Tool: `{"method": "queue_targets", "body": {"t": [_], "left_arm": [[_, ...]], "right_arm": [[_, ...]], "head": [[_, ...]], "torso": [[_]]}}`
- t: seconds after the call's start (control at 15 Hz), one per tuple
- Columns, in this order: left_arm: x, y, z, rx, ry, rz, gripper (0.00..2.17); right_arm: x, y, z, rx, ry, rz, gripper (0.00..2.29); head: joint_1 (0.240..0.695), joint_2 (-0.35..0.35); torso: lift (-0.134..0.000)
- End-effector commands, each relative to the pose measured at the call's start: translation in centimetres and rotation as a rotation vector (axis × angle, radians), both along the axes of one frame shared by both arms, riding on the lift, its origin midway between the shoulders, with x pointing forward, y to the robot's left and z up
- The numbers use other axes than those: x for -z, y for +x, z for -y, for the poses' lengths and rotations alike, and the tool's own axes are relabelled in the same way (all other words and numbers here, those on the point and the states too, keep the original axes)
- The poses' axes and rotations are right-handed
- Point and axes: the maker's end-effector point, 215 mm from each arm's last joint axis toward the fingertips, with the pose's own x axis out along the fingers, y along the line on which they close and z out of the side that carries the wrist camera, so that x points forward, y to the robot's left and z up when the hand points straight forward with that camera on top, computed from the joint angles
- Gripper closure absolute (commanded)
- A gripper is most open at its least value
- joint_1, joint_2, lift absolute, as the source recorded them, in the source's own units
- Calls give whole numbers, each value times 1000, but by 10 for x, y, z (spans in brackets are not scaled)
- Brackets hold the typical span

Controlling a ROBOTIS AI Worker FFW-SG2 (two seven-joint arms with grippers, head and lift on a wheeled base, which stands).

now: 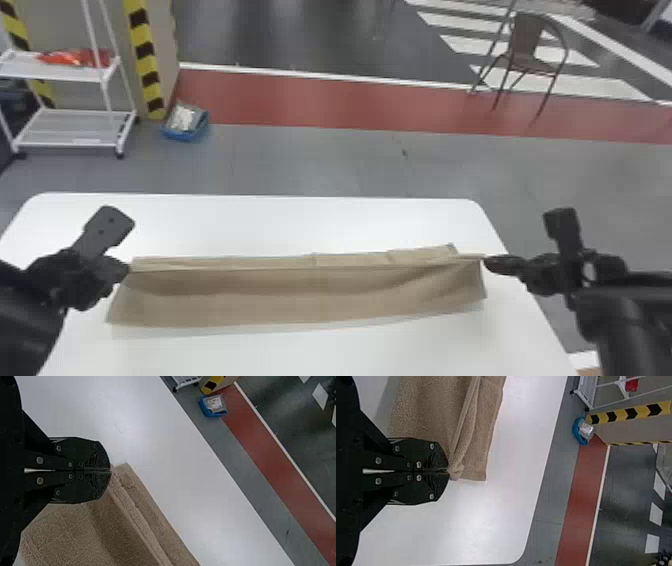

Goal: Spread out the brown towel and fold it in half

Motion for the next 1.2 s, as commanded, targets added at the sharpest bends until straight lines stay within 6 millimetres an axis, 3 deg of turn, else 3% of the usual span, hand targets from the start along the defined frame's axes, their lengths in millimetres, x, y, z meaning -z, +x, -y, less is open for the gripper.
{"method": "queue_targets", "body": {"t": [0.0,0.47,0.53,0.6,0.67,0.73,1.0,1.13], "left_arm": [[3,4,3,7,9,-5,1436],[-4,9,-3,-4,20,12,1433],[-6,10,-4,-6,21,17,1389],[-7,13,-2,-1,26,29,1085],[-7,14,0,5,26,33,572],[-9,19,5,13,24,40,265],[-20,33,11,25,25,92,124],[-19,29,6,11,22,97,124]], "right_arm": [[6,5,5,6,-20,12,1372],[-11,20,7,41,15,85,1369],[-14,24,7,42,14,92,1163],[-13,27,5,47,2,94,890],[-12,30,3,53,-8,95,707],[-12,36,4,71,-21,102,346],[-5,45,1,122,-53,112,107],[-7,44,9,150,-63,125,103]], "head": [[695,-227],[695,-233],[695,-232],[695,-230],[695,-228],[695,-227],[695,-233],[695,-229]], "torso": [[0],[0],[0],[0],[0],[0],[0],[0]]}}
